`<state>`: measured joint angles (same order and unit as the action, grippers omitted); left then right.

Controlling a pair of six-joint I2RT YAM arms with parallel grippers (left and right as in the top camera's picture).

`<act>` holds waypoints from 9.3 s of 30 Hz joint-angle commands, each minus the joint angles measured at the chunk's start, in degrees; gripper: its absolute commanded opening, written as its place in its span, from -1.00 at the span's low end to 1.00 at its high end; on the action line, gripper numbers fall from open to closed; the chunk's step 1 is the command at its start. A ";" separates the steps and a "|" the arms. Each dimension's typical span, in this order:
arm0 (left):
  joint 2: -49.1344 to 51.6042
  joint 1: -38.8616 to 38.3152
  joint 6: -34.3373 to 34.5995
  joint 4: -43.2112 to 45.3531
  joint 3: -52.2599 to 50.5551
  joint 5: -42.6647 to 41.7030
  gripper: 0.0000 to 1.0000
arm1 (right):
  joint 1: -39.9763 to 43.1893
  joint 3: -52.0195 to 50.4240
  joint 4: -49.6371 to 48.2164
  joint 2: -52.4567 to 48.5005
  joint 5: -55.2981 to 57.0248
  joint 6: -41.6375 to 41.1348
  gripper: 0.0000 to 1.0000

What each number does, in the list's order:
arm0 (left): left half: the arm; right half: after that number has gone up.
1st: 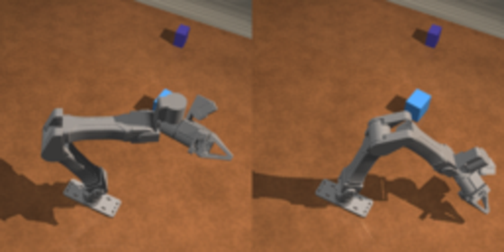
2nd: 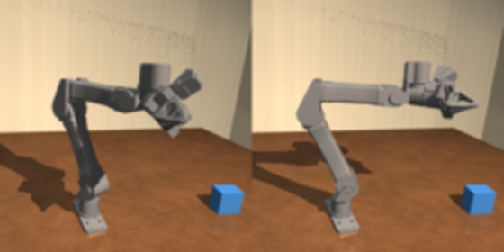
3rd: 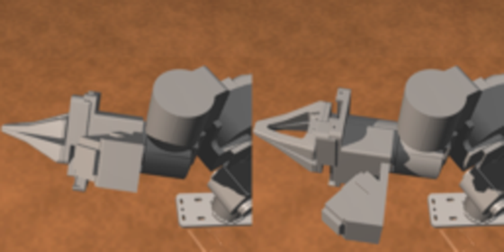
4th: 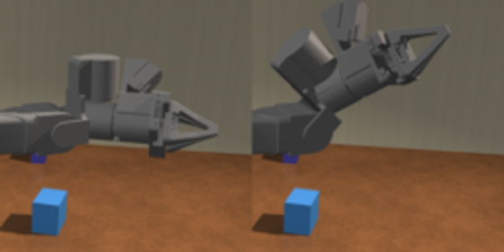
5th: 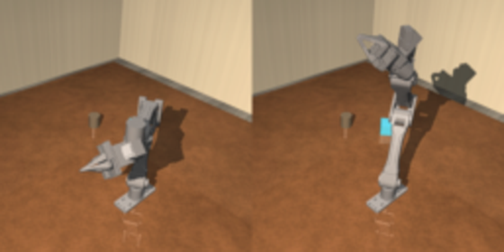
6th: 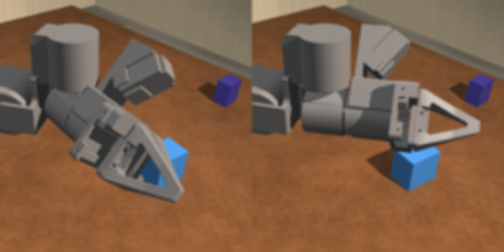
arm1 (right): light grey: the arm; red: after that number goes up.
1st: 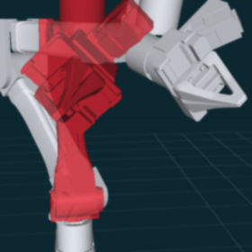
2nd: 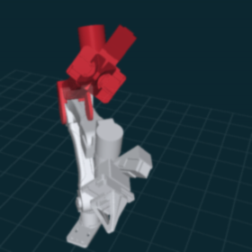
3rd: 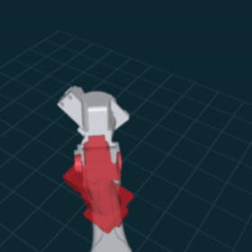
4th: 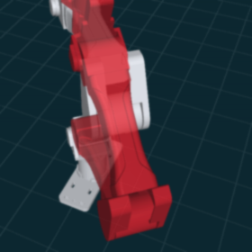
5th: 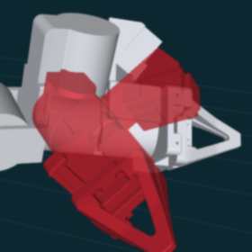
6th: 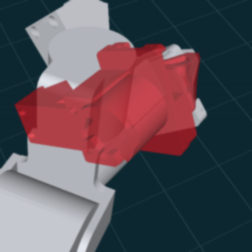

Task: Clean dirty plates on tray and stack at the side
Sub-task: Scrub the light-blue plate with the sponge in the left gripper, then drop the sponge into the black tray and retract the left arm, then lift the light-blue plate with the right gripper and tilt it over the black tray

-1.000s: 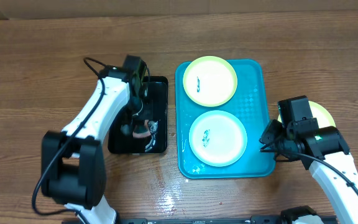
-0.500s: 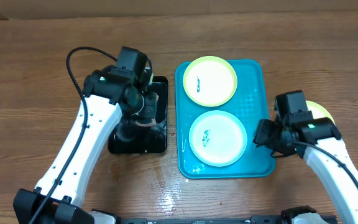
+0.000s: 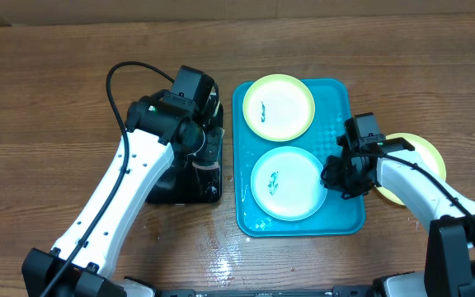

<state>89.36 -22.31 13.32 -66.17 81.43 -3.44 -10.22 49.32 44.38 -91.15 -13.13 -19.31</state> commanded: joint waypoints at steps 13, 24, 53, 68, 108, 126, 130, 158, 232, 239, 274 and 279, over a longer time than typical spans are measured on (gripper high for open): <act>3.45 -12.72 8.00 12.79 1.05 -1.27 -0.92 | -0.37 -6.78 -6.01 -0.61 -4.96 -0.20 -0.86; 22.49 -19.78 12.72 19.71 1.05 -9.29 -0.92 | -0.37 -6.78 -5.25 -0.61 -4.98 -0.20 -0.85; 32.26 -21.40 10.67 27.17 1.64 -28.06 -0.92 | -0.37 -6.78 -4.87 -0.61 -4.98 -0.20 -0.85; 33.07 -21.22 15.15 16.06 1.75 -12.39 -0.92 | -0.37 -6.78 -4.90 -0.61 -4.96 -0.17 -0.85; 19.98 -12.61 7.85 -7.17 20.31 -0.48 -0.92 | -0.37 -6.78 -4.83 -0.61 -4.96 -0.15 -0.86; 17.25 8.28 7.15 7.08 -6.69 1.70 -0.65 | -0.37 -6.78 -5.11 -0.61 -4.96 -0.20 -0.86; 16.85 8.52 7.26 7.28 -6.16 1.62 0.04 | -0.35 -6.78 -5.11 -0.61 -4.96 -0.17 -0.86; -28.13 10.71 7.21 -7.21 10.14 1.49 0.99 | -25.97 28.00 -3.63 -0.17 18.38 -0.61 -0.92; -29.75 10.71 5.92 -12.04 10.12 2.54 1.00 | -55.01 28.00 -12.81 -2.19 77.61 0.28 -0.92; -29.46 10.71 5.92 -12.04 10.12 2.54 1.00 | -55.01 28.00 -12.81 -2.19 77.59 0.28 -0.92; -20.63 10.71 7.15 -11.54 10.12 0.44 1.00 | -54.47 28.00 -11.28 -2.19 77.29 -2.54 -0.92; -19.08 10.71 7.02 -14.36 10.14 -2.40 1.00 | -50.84 28.02 -9.64 -2.01 65.35 -8.02 -0.92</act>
<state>69.78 -11.53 20.82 -79.55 90.91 -2.46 -63.75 76.18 34.63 -93.73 59.51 -22.48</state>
